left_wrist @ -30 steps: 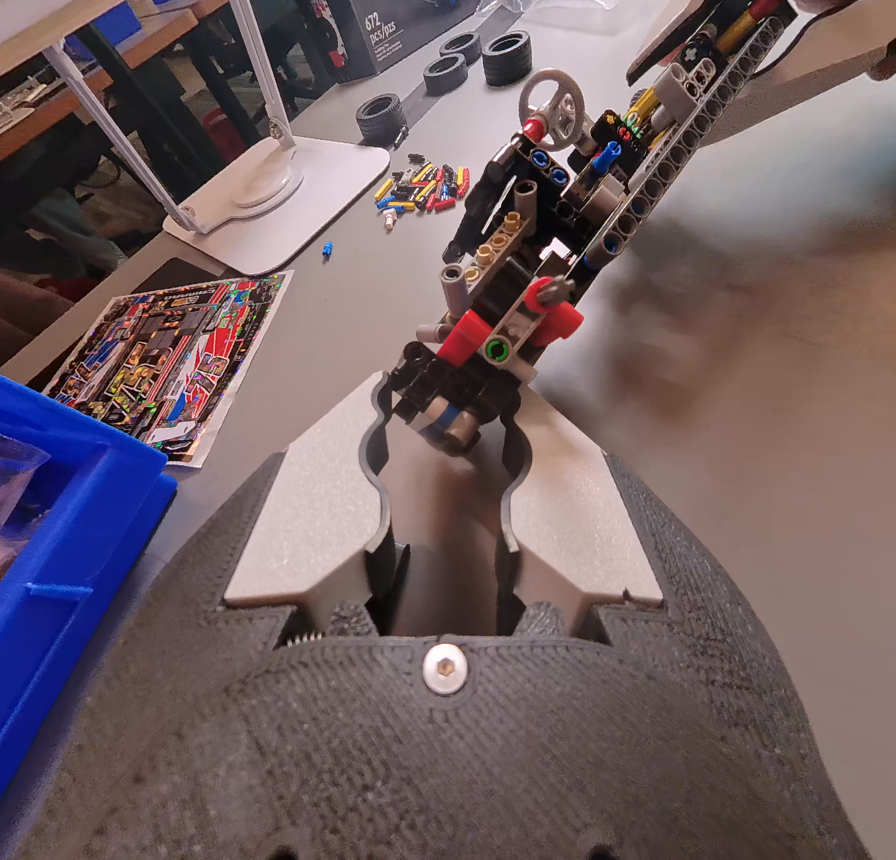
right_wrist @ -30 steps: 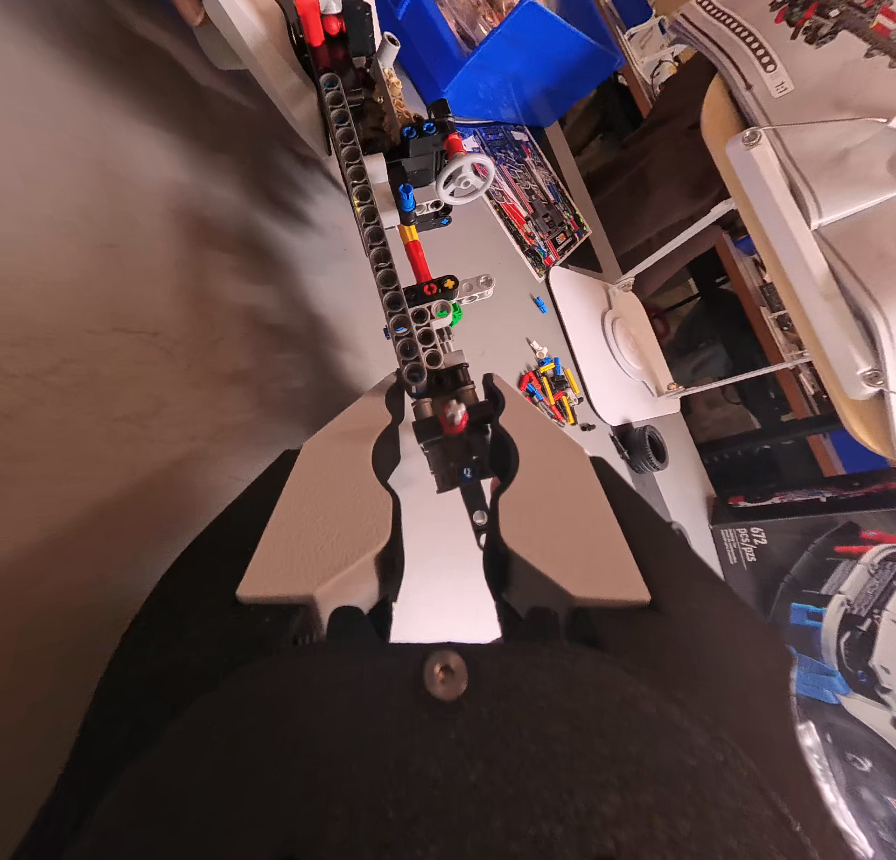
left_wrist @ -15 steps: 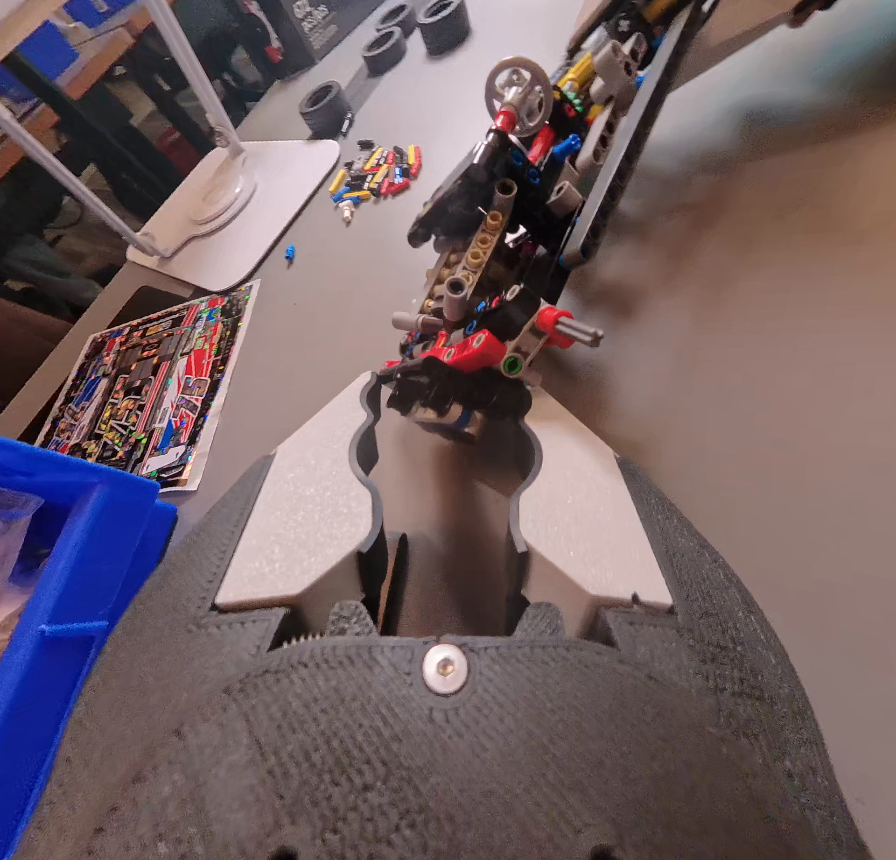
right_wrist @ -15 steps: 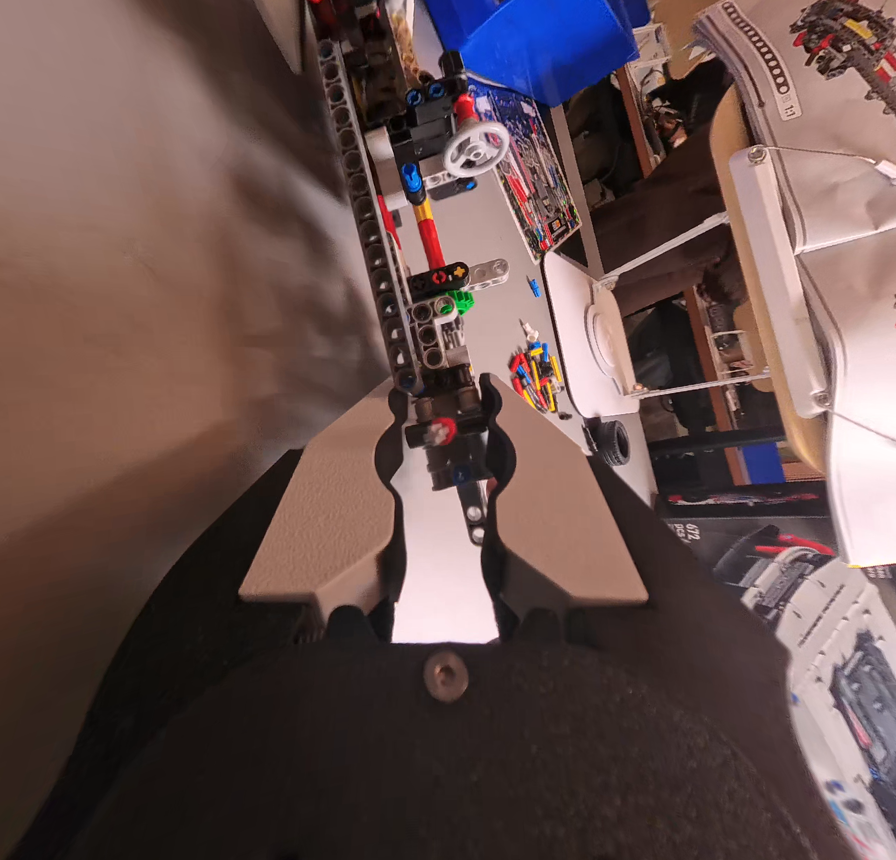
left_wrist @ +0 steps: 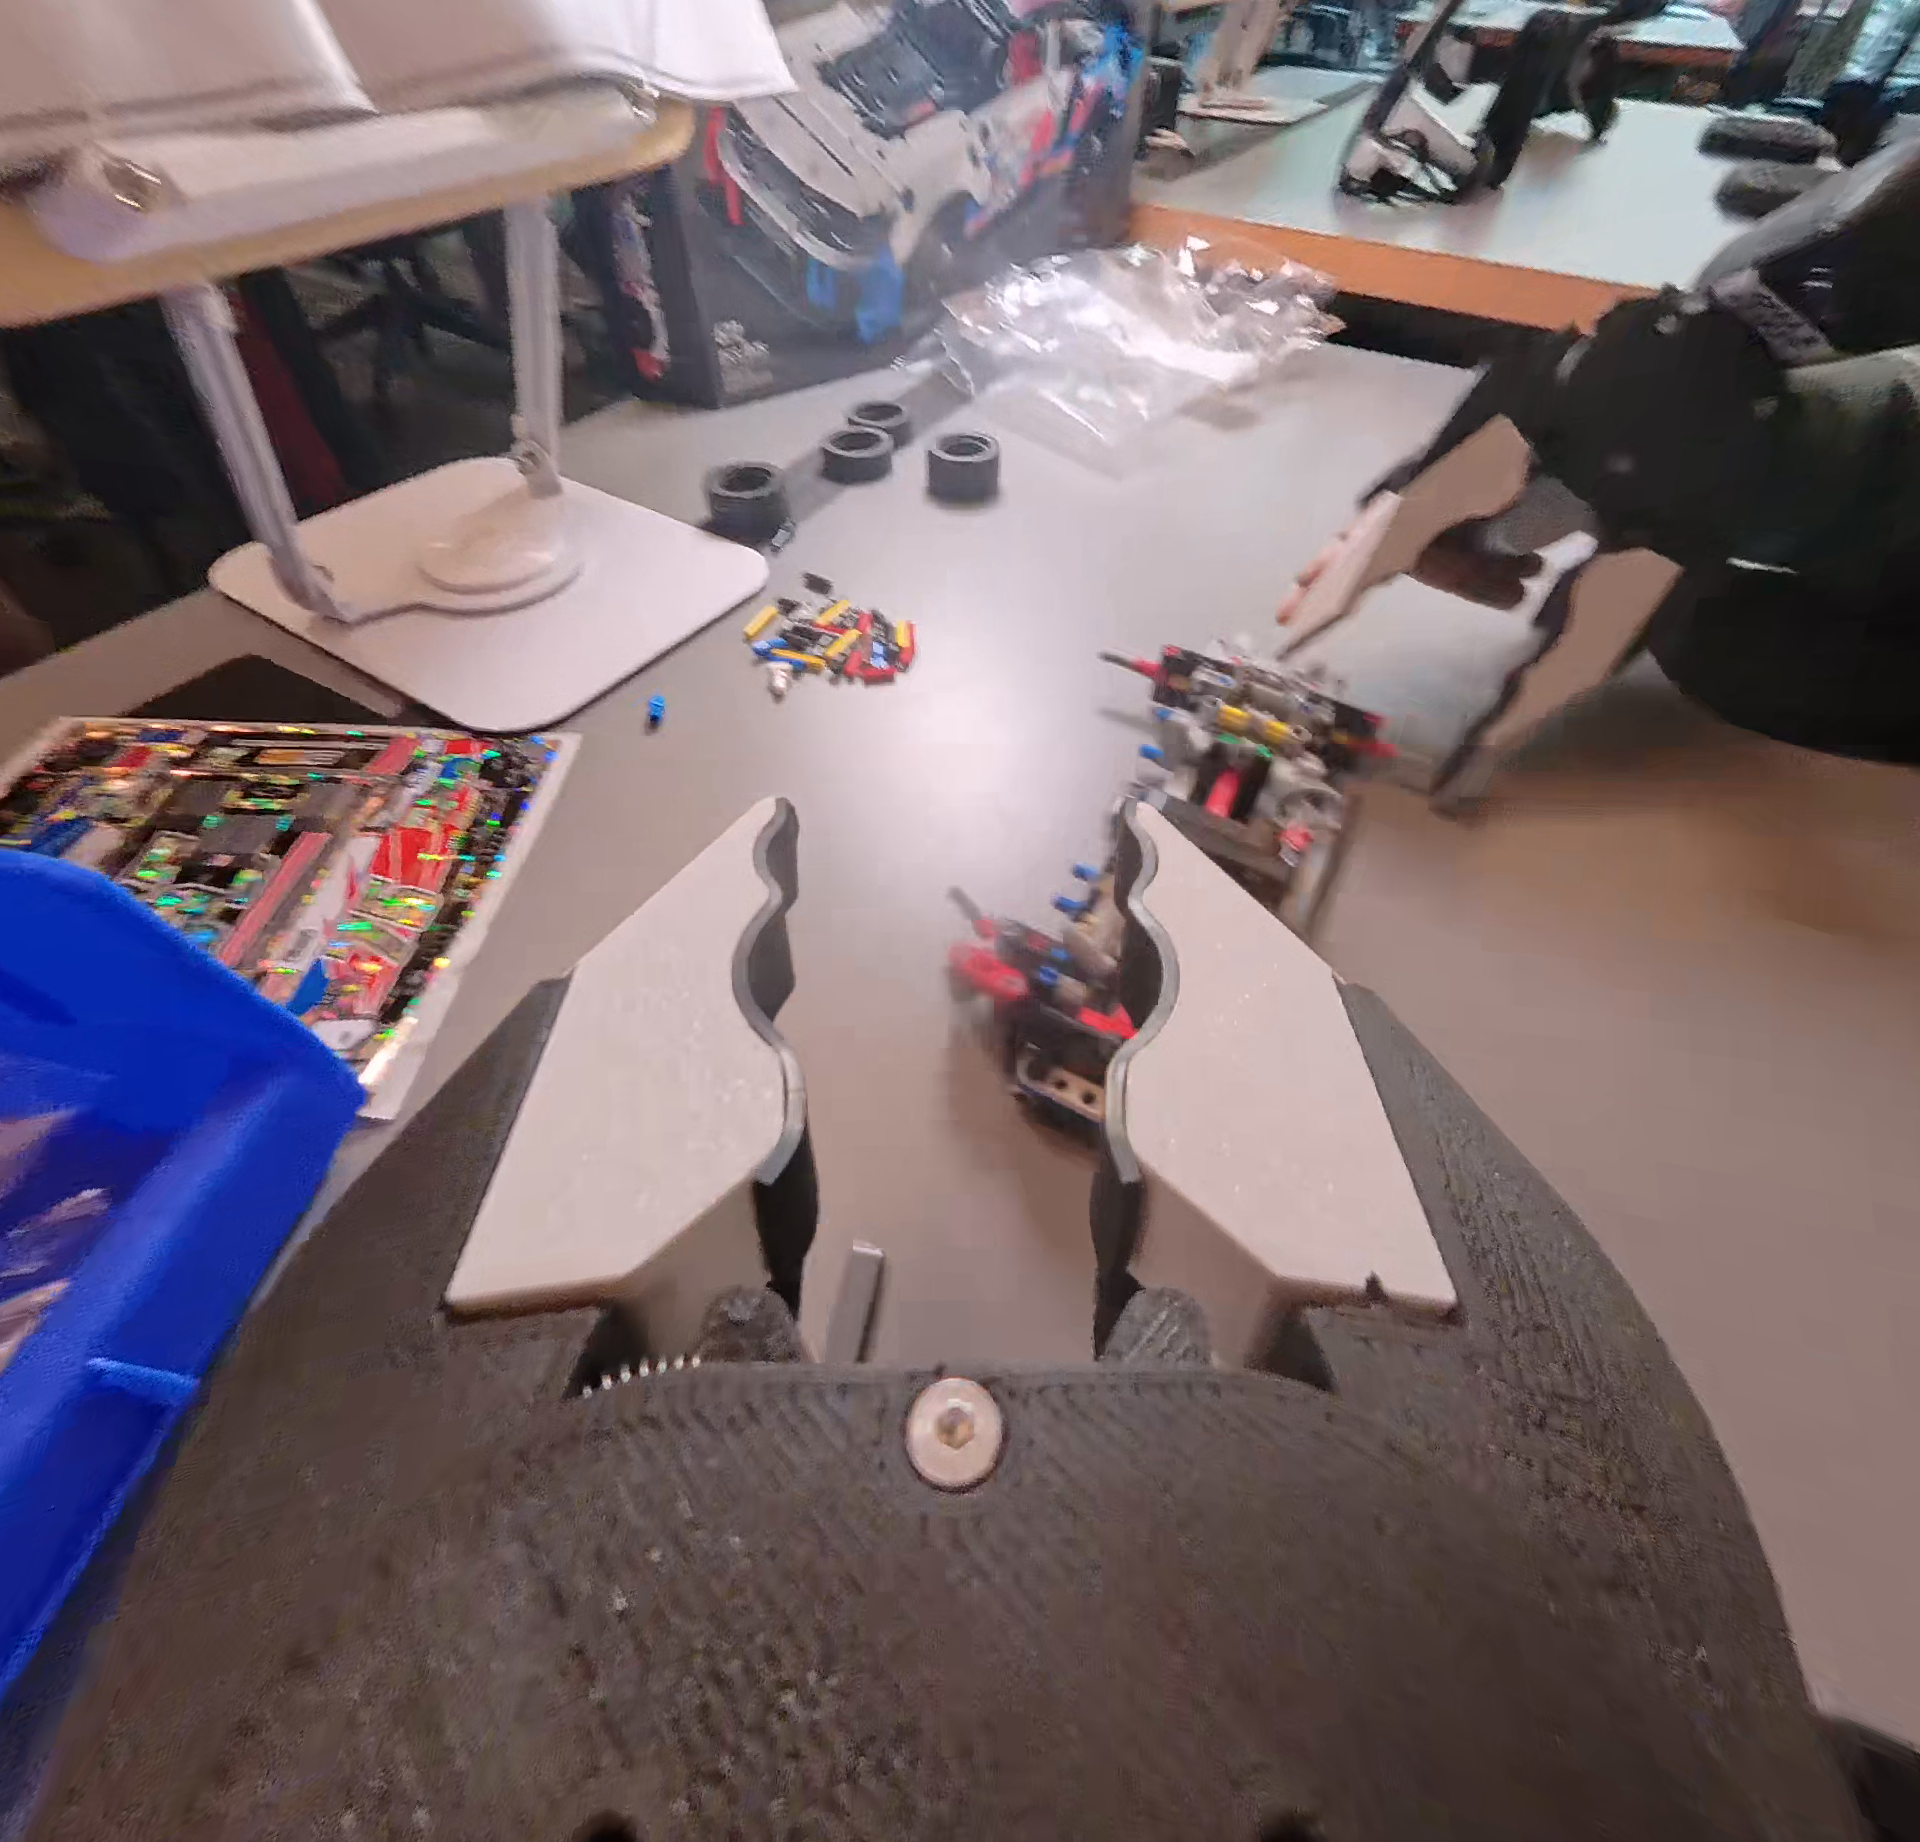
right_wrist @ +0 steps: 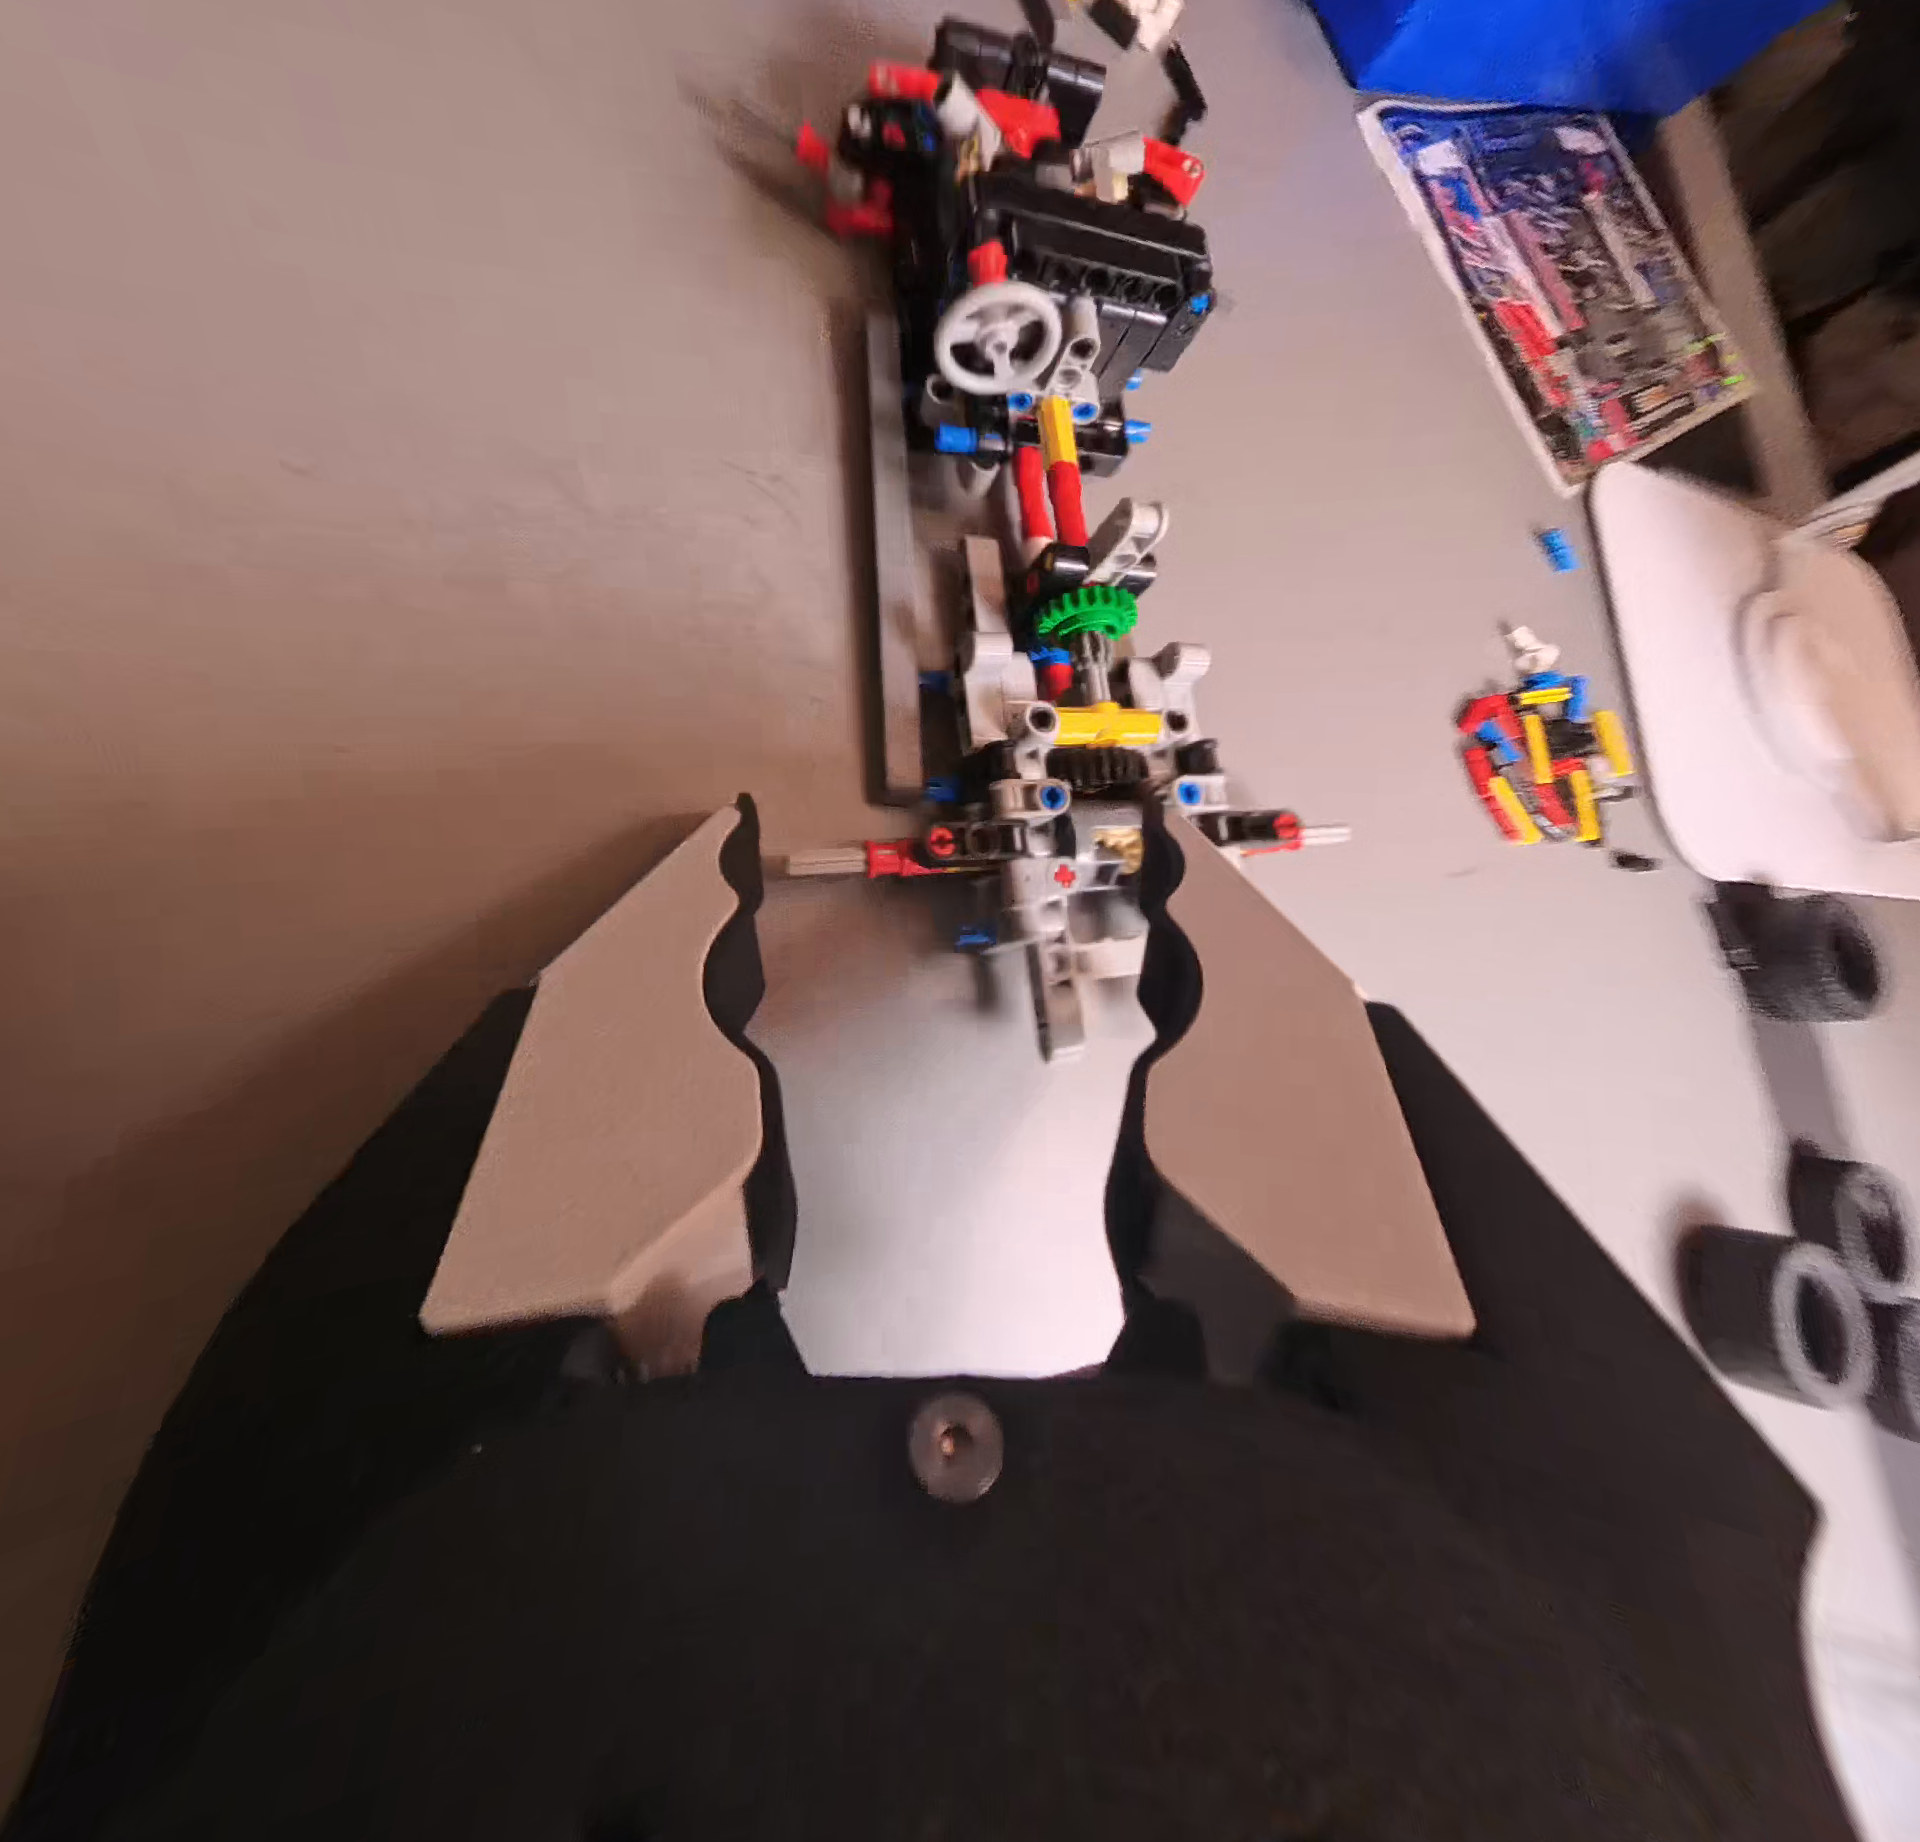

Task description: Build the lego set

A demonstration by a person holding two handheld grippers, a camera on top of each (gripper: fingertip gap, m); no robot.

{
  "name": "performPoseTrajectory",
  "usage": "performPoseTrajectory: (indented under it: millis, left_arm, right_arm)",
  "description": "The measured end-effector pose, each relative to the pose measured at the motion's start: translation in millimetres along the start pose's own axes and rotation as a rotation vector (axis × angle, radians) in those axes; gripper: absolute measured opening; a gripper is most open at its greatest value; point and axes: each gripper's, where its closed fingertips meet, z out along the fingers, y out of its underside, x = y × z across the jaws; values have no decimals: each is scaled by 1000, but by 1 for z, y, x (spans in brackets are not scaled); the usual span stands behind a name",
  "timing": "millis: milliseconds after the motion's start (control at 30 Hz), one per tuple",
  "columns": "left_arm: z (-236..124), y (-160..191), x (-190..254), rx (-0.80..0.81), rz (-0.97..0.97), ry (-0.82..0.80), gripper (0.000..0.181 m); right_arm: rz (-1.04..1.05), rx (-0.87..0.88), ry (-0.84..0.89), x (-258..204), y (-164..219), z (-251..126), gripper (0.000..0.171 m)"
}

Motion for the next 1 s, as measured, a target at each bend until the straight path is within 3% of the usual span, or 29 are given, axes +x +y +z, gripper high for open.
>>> performPoseTrajectory:
  millis: [200, 400, 500, 667, 700, 767, 867, 1000]
  left_arm:
    - [13, -55, -79, 89, -26, -283, 56]
    - [44, -124, -184, 193, -138, -477, 70]
    - [70, -139, -205, 195, -93, -515, 61]
    - [132, -150, -194, 84, 120, -505, 43]
    - [138, -149, -199, 55, 152, -537, 36]
    - [142, -145, -208, 18, 196, -587, 0]
    - [120, -143, -222, 153, 14, -633, 0]
    - [95, -112, -229, 314, -432, -509, 6]
  right_arm:
    - [173, 195, -30, 22, -33, -35, 60]
    - [236, 295, 191, 100, -74, -49, 48]
    - [274, 306, 289, 138, -87, -44, 43]
    - [321, 340, 340, 188, -115, -26, 40]
    - [324, 340, 362, 200, -120, -22, 39]
    - [332, 335, 421, 226, -128, -18, 37]
    - [381, 362, 470, 261, -141, -15, 35]
    - [361, 324, 575, 310, -155, 3, 35]
